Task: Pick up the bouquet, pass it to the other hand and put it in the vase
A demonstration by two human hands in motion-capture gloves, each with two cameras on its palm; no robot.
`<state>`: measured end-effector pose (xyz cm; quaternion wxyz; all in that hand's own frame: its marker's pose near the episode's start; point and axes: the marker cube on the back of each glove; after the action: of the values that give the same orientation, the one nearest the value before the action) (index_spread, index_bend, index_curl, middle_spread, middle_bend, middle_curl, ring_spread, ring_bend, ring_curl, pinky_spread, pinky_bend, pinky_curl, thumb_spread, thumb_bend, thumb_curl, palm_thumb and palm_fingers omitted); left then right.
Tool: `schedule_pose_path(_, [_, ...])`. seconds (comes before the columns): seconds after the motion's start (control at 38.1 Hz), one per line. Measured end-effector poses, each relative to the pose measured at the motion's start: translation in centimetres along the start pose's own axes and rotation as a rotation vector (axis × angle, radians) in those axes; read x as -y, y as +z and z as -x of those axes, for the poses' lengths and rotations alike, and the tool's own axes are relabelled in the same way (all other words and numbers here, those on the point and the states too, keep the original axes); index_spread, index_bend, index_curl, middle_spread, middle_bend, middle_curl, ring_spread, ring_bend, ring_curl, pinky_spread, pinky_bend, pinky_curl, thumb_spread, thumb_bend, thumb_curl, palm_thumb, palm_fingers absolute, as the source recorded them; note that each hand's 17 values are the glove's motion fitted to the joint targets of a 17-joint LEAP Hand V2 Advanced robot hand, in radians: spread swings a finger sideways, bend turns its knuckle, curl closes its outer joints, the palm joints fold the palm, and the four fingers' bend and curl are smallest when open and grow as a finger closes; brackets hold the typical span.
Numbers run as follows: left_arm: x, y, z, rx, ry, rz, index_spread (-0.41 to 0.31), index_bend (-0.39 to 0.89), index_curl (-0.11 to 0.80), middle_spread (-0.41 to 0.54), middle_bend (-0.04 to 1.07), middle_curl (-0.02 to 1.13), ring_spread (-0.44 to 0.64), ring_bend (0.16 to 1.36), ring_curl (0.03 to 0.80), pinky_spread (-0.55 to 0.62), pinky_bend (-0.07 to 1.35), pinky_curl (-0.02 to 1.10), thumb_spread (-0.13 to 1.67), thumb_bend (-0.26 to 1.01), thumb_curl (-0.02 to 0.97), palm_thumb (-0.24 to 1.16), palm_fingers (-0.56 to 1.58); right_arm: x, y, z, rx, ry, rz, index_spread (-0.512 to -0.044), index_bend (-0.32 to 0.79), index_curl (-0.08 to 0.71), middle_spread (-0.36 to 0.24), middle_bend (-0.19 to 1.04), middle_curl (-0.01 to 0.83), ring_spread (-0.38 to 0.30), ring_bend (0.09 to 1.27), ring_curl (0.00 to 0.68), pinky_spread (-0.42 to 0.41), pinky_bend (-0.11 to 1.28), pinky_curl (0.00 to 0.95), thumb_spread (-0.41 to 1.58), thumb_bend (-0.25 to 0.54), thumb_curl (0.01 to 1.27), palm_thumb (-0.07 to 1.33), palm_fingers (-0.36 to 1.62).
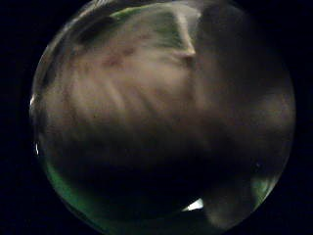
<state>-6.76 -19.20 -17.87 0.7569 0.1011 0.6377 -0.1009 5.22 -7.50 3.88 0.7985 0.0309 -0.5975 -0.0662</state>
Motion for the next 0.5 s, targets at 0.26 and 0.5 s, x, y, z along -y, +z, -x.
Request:
schedule_pose_path(0.26, [-0.2, -1.2, 3.9, 0.066, -0.04, 0.05, 0.065, -0.01, 0.164, 0.167, 0.15, 0.39, 0.16, 0.68, 0.42, 0.18, 0.71, 0.5, 0.79, -0.07, 0.423, 0.54, -0.01, 0.2, 0.8, 0.3, 0.009, 0.04, 0.005, -0.3, 0.12, 0.3, -0.186, 0.31, 0.467, -0.165, 0.42, 0.418, 0.242, 0.21, 0.354, 0.96, -0.023, 0.55, 0.88, 0.91])
schedule_pose_path(0.5, [-2.8, -3.1, 5.2, 0.576, -0.185, 0.122, 0.195, 0.01, 0.084, 0.425, 0.17, 0.33, 0.45, 0.65, 0.353, 0.42, 0.79, 0.46, 0.77, -0.05, 0.379, 0.47, -0.24, 0.4, 1.2, 1.1, -0.021, -0.067, 0.004, -0.3, 0.13, 0.302, -0.182, 0.31, 0.468, -0.159, 0.4, 0.418, 0.265, 0.18, 0.346, 0.96, -0.022, 0.54, 0.89, 0.9])
